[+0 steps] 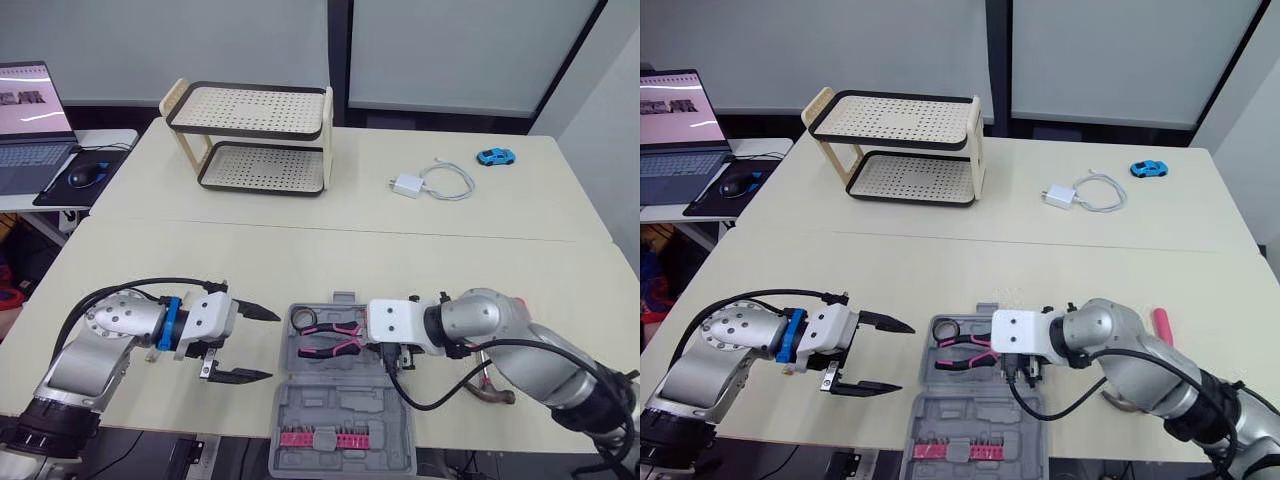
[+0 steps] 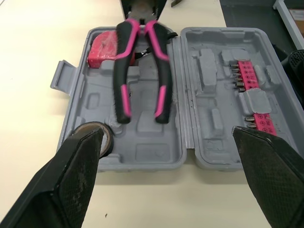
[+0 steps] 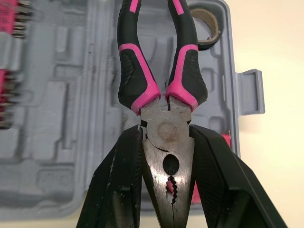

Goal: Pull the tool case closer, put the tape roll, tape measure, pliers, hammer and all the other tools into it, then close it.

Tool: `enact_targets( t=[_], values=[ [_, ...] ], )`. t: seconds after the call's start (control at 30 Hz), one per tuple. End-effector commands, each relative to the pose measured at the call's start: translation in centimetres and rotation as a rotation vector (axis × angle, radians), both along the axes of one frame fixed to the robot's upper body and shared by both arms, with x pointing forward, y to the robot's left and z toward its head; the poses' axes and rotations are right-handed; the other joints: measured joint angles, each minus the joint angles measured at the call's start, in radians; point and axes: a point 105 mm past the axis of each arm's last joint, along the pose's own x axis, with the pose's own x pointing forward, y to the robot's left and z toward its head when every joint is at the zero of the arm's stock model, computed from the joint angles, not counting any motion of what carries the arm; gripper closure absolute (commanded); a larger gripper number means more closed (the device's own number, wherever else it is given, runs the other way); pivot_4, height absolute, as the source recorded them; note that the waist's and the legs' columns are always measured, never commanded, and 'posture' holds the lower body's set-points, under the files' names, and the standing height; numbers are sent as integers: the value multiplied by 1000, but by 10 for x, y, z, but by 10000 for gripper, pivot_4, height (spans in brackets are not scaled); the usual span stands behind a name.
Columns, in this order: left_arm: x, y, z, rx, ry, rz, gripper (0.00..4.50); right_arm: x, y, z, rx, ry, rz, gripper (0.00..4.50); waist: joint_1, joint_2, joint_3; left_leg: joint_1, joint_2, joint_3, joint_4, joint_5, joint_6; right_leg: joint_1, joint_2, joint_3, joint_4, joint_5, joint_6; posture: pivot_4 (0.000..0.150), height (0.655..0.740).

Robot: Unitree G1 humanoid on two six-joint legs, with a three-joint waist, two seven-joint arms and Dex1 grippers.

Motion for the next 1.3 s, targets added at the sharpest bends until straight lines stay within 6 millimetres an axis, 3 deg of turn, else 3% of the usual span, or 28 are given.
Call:
enact_targets(
  t=[0.03,0.3,0.77,0.83,1.03,1.17,1.3],
  values=[
    [-3,1,7,30,-58,-32,0,2,8,3,9,-37,16,32559,0,0,0,0,0,0,0,0,0,0,0,0,0,0,0,1500,7350],
    [-5,6,5,47,-75,-37,0,2,13,-18,0,-10,14,32559,-1,0,0,0,0,0,0,0,0,0,0,0,0,0,0,1500,7350],
    [1,-2,6,22,-105,-18,0,2,16,-33,0,60,-5,32559,-1,0,0,0,0,0,0,0,0,0,0,0,2,0,0,1500,7350],
    [2,-2,6,20,-107,-15,0,2,17,-32,10,68,-10,25347,-1,0,0,0,0,0,0,0,0,0,0,0,2,0,0,1500,7350],
    [5,-2,7,13,-116,10,0,2,20,-6,90,68,7,13995,-1,0,0,0,0,0,1,0,0,0,0,0,2,0,0,1500,7350],
    [6,0,7,6,-116,38,0,3,33,12,212,33,41,13995,-1,0,0,0,0,-1,0,0,0,0,0,0,2,0,0,1500,7350],
    [6,1,7,5,-113,50,0,10,39,3,233,21,30,21201,-2,0,0,1,0,0,0,0,0,0,0,0,3,0,0,1500,7350]
  ],
)
